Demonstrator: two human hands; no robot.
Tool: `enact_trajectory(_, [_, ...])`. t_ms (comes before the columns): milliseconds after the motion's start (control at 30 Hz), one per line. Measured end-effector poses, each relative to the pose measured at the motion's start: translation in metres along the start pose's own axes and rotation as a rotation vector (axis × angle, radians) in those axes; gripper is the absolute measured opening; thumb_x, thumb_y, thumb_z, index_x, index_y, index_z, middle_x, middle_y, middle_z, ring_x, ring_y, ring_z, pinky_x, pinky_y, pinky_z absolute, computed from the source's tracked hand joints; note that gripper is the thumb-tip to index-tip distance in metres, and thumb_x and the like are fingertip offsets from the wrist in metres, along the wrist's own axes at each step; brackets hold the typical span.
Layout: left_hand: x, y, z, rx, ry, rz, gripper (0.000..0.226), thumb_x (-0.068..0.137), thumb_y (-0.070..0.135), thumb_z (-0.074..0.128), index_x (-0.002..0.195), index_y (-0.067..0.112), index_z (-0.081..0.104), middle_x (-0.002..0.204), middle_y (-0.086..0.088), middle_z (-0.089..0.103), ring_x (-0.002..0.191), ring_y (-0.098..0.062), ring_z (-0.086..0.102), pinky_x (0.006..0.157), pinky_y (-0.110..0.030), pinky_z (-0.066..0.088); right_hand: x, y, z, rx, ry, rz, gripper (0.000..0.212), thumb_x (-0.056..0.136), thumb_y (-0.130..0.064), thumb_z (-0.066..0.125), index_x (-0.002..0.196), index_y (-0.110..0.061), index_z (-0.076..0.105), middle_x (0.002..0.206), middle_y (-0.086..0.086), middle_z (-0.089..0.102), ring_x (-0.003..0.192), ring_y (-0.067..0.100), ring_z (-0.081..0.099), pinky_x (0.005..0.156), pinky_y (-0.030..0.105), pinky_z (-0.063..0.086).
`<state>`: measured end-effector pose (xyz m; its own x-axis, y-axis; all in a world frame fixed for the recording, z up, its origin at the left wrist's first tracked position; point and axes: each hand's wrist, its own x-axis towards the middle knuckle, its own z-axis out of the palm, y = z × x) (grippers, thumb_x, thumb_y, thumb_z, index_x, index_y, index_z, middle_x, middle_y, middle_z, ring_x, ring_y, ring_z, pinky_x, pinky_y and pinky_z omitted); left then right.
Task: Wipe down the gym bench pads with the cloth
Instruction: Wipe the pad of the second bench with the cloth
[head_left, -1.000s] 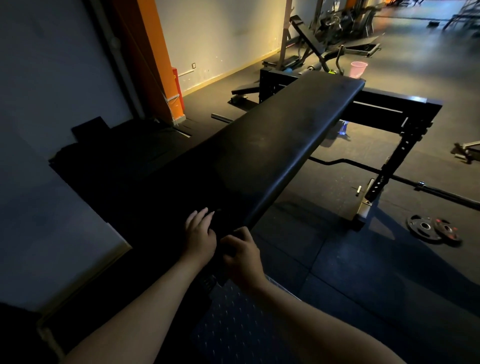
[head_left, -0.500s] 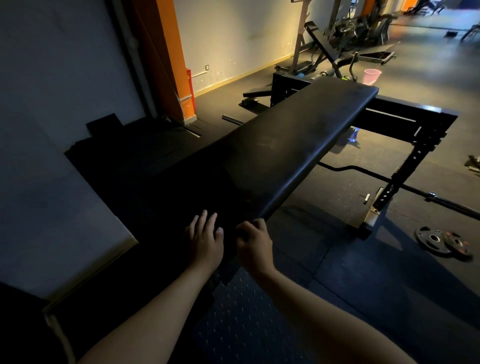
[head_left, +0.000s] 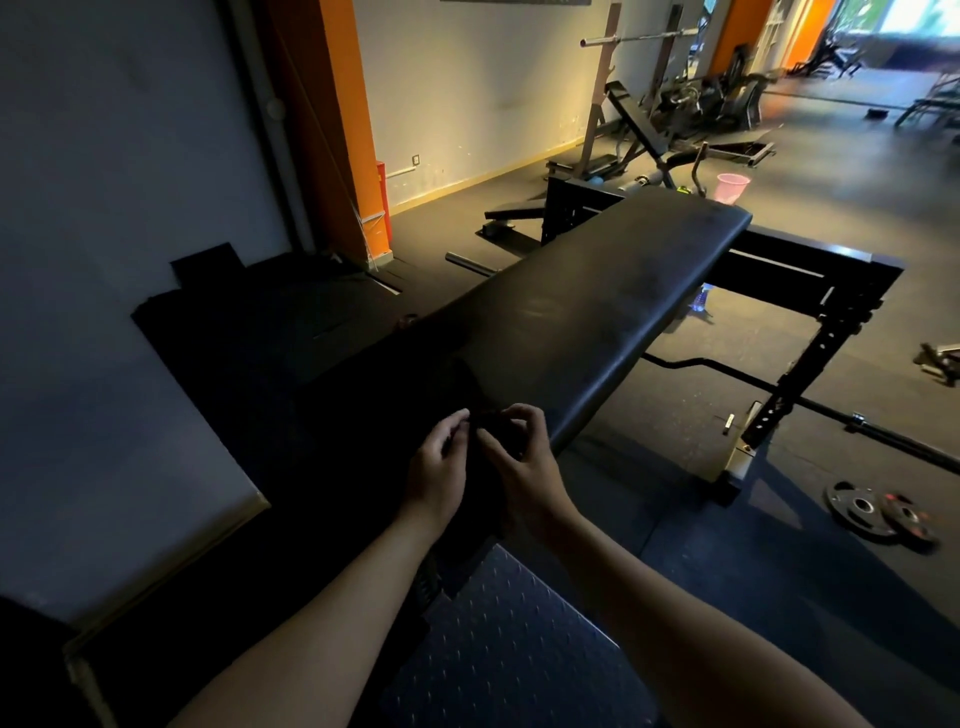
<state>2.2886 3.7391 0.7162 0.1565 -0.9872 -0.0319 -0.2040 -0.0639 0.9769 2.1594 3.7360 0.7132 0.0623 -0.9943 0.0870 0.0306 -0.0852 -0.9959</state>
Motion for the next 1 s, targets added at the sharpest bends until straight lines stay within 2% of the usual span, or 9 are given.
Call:
enact_trajectory(67, [0.011, 0.000, -0.004, -0.020, 0.029, -0.039, 0.036, 0.107, 0.029, 0.042, 0.141, 0.025, 0.055, 0.140, 0.003, 0.055, 0.125, -0.011, 0.051, 0.096, -0.024, 0.043, 0.004, 0.008, 0.008, -0.096, -0.094, -0.079, 0.040, 0.090, -0.030, 0.067, 0.125, -0.033, 0.050, 0.124, -0.005, 0.058, 0.116, 0.012, 0.059, 0.097, 0.038, 0.052])
enact_trajectory(133, [0.018, -0.002, -0.006, 0.032, 0.049, -0.035, 0.033, 0.106, 0.028, 0.043, 0.135, 0.025, 0.059, 0.133, 0.002, 0.061, 0.123, -0.014, 0.056, 0.102, -0.033, 0.048, 0.011, 0.018, 0.012, -0.252, -0.143, -0.190, 0.049, 0.088, -0.018, 0.066, 0.133, -0.030, 0.049, 0.137, -0.006, 0.048, 0.129, 0.005, 0.047, 0.108, 0.030, 0.042])
enact_trajectory(233, [0.037, -0.005, -0.017, 0.224, -0.004, -0.052, 0.032, 0.099, 0.034, 0.046, 0.124, 0.029, 0.066, 0.124, 0.001, 0.065, 0.117, -0.017, 0.060, 0.103, -0.039, 0.050, 0.027, 0.030, 0.017, -0.465, -0.164, -0.258, 0.060, 0.081, -0.004, 0.069, 0.133, -0.030, 0.052, 0.141, -0.009, 0.037, 0.130, -0.002, 0.040, 0.106, 0.023, 0.039])
enact_trajectory(333, [0.062, -0.013, -0.030, 0.598, -0.017, -0.042, 0.034, 0.099, 0.031, 0.049, 0.129, 0.029, 0.065, 0.141, 0.002, 0.055, 0.134, -0.022, 0.044, 0.116, -0.041, 0.034, 0.051, 0.042, 0.017, -0.784, -0.099, -0.352, 0.051, 0.084, -0.015, 0.072, 0.131, -0.031, 0.057, 0.144, -0.004, 0.038, 0.128, 0.017, 0.041, 0.100, 0.028, 0.043])
enact_trajectory(467, [0.089, -0.028, -0.040, 0.684, 0.005, -0.143, 0.050, 0.101, 0.026, 0.048, 0.151, 0.029, 0.041, 0.163, 0.003, 0.025, 0.150, -0.023, 0.014, 0.123, -0.049, 0.017, 0.085, 0.045, 0.020, -1.072, -0.252, -0.334, 0.063, 0.088, -0.024, 0.067, 0.146, -0.030, 0.043, 0.153, 0.005, 0.032, 0.137, 0.028, 0.030, 0.111, 0.042, 0.036])
enact_trajectory(567, [0.111, -0.023, -0.037, 0.808, 0.073, -0.251, 0.056, 0.104, 0.029, 0.041, 0.157, 0.032, 0.025, 0.168, 0.000, 0.008, 0.152, -0.026, 0.004, 0.121, -0.056, 0.008, 0.104, 0.052, 0.026, -1.105, -0.495, -0.380, 0.070, 0.090, -0.030, 0.065, 0.152, -0.031, 0.032, 0.158, 0.006, 0.028, 0.145, 0.031, 0.021, 0.121, 0.048, 0.017])
enact_trajectory(733, [0.118, -0.031, -0.026, 0.946, 0.169, -0.258, 0.054, 0.103, 0.038, 0.038, 0.156, 0.036, 0.027, 0.167, 0.004, 0.013, 0.148, -0.024, 0.013, 0.118, -0.057, 0.010, 0.169, 0.047, 0.016, -1.084, -0.659, -0.449, 0.060, 0.096, -0.020, 0.059, 0.150, -0.033, 0.036, 0.160, 0.003, 0.024, 0.149, 0.025, 0.015, 0.118, 0.040, 0.024])
enact_trajectory(900, [0.122, -0.036, -0.031, 0.908, 0.180, -0.267, 0.052, 0.103, 0.040, 0.037, 0.155, 0.038, 0.030, 0.166, 0.011, 0.017, 0.145, -0.018, 0.018, 0.117, -0.052, 0.013, 0.264, 0.052, -0.003, -1.069, -0.508, -0.357, 0.059, 0.093, -0.007, 0.059, 0.147, -0.025, 0.044, 0.158, 0.008, 0.030, 0.146, 0.030, 0.025, 0.117, 0.039, 0.025])
enact_trajectory(1000, [0.121, -0.037, -0.028, 0.917, 0.238, -0.280, 0.058, 0.102, 0.039, 0.040, 0.157, 0.031, 0.025, 0.166, 0.012, 0.017, 0.145, -0.017, 0.018, 0.116, -0.049, 0.013, 0.281, 0.058, -0.003, -1.022, -0.442, -0.272, 0.058, 0.095, -0.012, 0.059, 0.147, -0.028, 0.041, 0.156, 0.006, 0.032, 0.142, 0.031, 0.029, 0.114, 0.043, 0.032])
